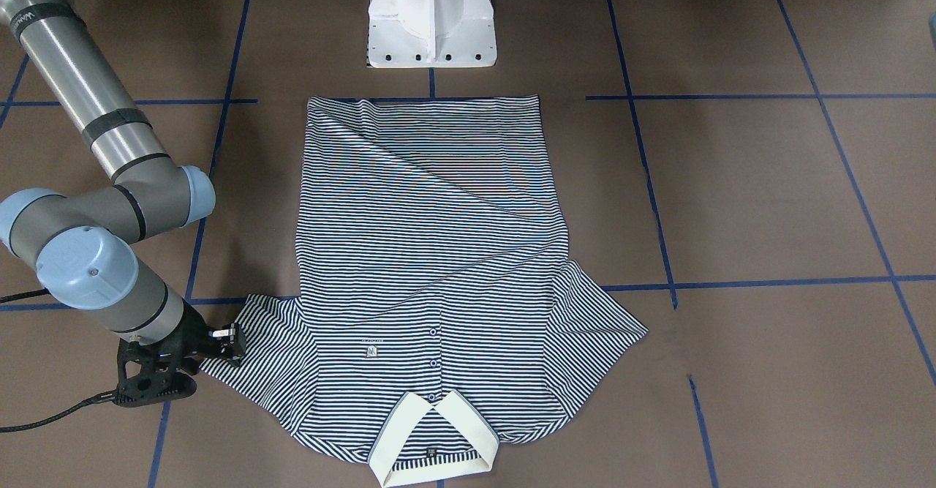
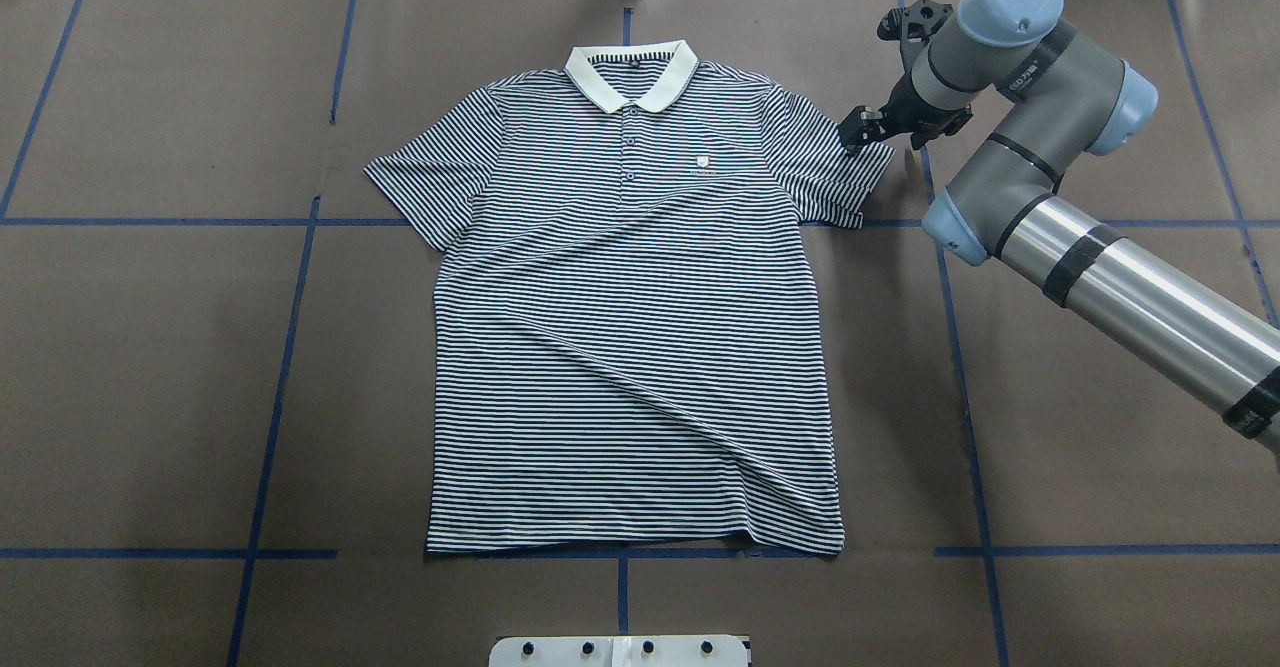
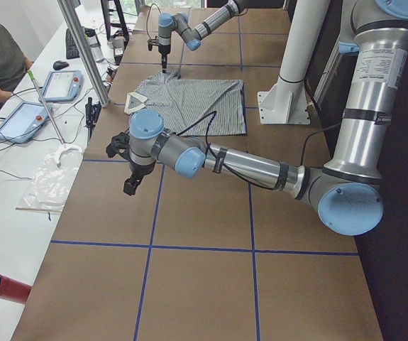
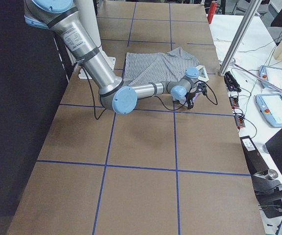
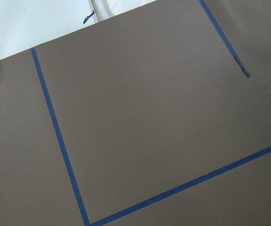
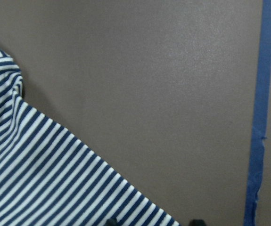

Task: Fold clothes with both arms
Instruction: 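Move the right gripper over the sleeve nearest it and grasp it, then fold the sleeve with the right gripper inward across the shirt body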

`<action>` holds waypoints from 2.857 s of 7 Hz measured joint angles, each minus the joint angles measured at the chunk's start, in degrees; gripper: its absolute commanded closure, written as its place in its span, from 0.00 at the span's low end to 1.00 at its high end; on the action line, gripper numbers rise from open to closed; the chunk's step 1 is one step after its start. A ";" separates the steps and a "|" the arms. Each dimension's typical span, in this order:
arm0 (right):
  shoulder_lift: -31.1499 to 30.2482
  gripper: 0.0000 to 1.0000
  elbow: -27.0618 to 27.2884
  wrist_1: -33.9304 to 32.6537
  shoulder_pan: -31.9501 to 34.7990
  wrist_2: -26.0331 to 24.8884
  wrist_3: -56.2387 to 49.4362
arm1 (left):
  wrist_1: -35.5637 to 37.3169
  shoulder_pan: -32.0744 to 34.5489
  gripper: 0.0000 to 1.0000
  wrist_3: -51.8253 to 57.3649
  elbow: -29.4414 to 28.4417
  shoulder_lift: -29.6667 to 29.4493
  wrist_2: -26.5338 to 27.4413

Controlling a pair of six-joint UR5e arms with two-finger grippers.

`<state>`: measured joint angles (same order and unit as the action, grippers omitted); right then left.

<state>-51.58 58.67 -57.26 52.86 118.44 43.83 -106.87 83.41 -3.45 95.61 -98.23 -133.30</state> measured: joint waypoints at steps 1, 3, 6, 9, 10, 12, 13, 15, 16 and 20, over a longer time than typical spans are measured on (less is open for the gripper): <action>0.23 1.00 0.01 -0.29 -0.08 0.04 -0.19 | 0.05 0.00 0.00 -0.04 -0.01 -0.02 -0.02; 0.83 1.00 0.37 -1.00 -0.07 0.04 -0.19 | 0.16 0.00 0.00 -0.07 -0.06 -0.15 -0.06; 1.25 1.00 3.72 -1.23 0.10 1.24 0.53 | 0.33 0.00 0.00 -0.07 0.01 -0.31 -0.12; 1.71 1.00 12.24 -1.74 -3.45 3.65 6.71 | 0.10 0.00 0.00 -0.01 -0.61 -0.38 -0.12; 3.04 1.00 13.06 -1.73 -6.36 0.14 10.77 | -0.12 0.00 0.00 0.01 -1.12 -0.40 -0.12; 10.52 1.00 4.87 -1.74 -9.33 -7.77 14.35 | -0.21 0.00 0.00 0.00 -1.47 -0.55 -0.18; 14.18 1.00 -0.67 -1.65 -9.50 -9.95 14.61 | -0.15 0.00 0.00 -0.02 -1.50 -0.63 -0.20; 18.17 0.46 -7.20 -1.53 -9.39 -12.59 14.70 | -0.20 0.00 0.00 -0.05 -1.58 -0.77 -0.21; 19.38 0.00 -8.81 -1.39 -9.38 -13.00 14.70 | -0.20 0.00 0.00 -0.06 -1.52 -0.85 -0.21; 19.55 0.00 -6.50 -0.94 -9.08 -10.60 15.08 | -0.18 -3.14 0.00 -9.62 -0.92 -3.87 0.17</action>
<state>-32.03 52.17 -58.19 43.77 107.83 58.91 -107.04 80.27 -13.06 94.69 -102.10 -133.13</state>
